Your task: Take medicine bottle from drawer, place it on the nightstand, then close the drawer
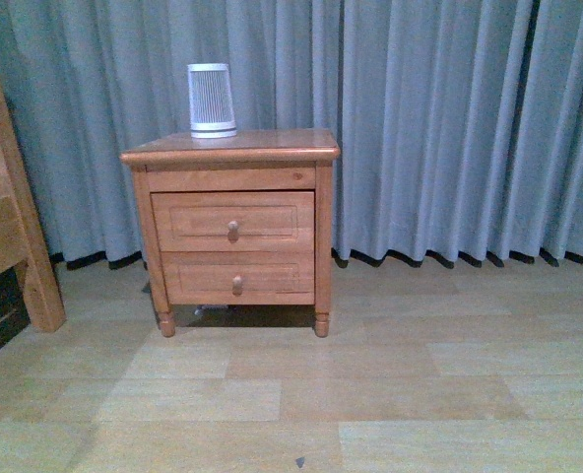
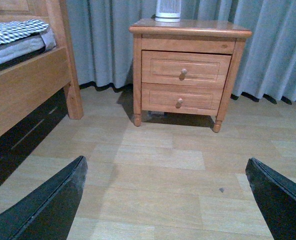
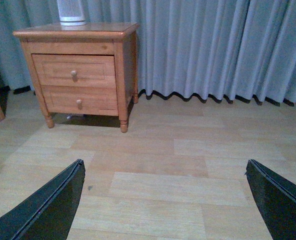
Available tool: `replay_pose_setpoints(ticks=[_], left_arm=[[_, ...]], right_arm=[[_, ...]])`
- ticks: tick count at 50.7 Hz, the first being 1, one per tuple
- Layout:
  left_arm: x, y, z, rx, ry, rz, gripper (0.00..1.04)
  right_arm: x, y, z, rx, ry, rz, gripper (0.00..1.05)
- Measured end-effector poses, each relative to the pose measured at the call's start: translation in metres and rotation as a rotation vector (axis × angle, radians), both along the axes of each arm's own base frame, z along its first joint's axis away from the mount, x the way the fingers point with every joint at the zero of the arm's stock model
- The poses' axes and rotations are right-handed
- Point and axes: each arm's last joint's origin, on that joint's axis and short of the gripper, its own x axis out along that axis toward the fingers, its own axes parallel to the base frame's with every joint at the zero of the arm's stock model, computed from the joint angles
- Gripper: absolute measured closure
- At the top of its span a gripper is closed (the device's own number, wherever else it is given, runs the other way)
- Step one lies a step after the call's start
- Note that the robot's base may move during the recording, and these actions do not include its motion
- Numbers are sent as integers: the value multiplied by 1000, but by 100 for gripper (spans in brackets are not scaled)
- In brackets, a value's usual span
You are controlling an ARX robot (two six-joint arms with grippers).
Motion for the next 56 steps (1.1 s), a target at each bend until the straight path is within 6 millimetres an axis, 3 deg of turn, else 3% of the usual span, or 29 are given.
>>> replay_pose_setpoints(ticks=[56], left_arm=[[0, 0, 0, 0, 0, 0, 7]], right_arm=[[0, 0, 0, 0, 0, 0, 7]])
